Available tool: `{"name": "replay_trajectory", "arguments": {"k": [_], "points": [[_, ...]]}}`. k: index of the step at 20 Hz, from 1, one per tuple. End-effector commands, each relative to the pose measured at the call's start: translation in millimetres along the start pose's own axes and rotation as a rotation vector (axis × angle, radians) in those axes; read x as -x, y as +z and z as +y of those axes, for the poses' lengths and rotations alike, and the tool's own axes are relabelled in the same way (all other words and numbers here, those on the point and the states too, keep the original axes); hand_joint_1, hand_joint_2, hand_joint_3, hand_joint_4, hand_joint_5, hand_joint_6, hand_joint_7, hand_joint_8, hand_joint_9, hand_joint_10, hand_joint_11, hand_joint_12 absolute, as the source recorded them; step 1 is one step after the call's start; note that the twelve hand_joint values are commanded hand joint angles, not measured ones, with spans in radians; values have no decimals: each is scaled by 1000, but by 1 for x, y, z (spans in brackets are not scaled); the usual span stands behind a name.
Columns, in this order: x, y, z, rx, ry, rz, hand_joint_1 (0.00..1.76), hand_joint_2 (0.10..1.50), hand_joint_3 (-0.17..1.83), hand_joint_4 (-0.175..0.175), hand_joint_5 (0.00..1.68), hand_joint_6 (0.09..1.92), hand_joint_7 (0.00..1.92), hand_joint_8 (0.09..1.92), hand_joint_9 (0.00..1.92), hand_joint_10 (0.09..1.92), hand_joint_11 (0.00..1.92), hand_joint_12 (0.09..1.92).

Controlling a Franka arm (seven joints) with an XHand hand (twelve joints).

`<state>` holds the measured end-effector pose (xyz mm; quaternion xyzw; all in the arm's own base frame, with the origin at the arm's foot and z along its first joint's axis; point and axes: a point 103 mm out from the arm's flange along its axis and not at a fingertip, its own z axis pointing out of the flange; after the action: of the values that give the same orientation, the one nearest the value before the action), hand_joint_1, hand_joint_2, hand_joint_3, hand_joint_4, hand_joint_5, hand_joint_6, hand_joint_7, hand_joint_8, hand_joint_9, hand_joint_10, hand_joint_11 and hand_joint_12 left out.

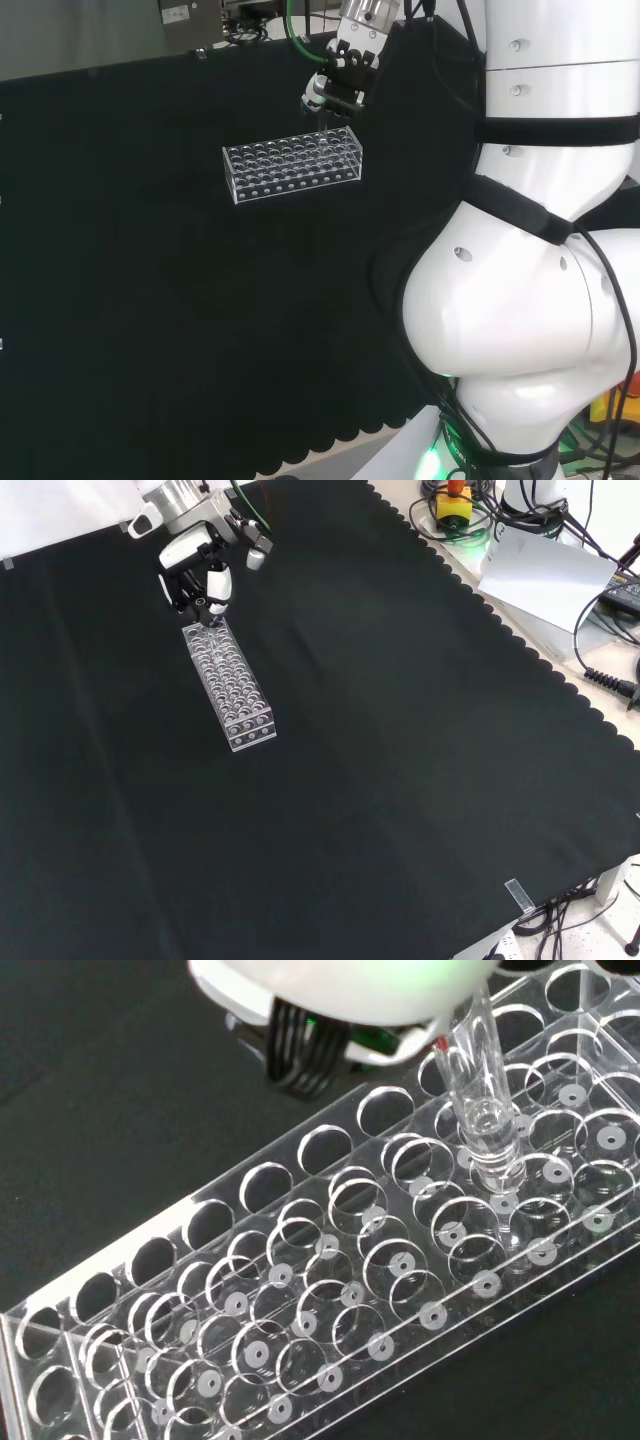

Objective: Put the test tube back in the rack.

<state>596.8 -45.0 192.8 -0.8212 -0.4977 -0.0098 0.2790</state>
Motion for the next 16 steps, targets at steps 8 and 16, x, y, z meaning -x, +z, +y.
{"name": "replay_trajectory", "arguments": {"k": [8,16], "points": [[9,24,12,-31,13,-7,1227,665,611,-175,1331,534,1741,455,1619,531,1222,848],[13,26,14,-42,-2,32,1227,665,611,-175,1331,534,1741,456,1619,532,1222,849]]}}
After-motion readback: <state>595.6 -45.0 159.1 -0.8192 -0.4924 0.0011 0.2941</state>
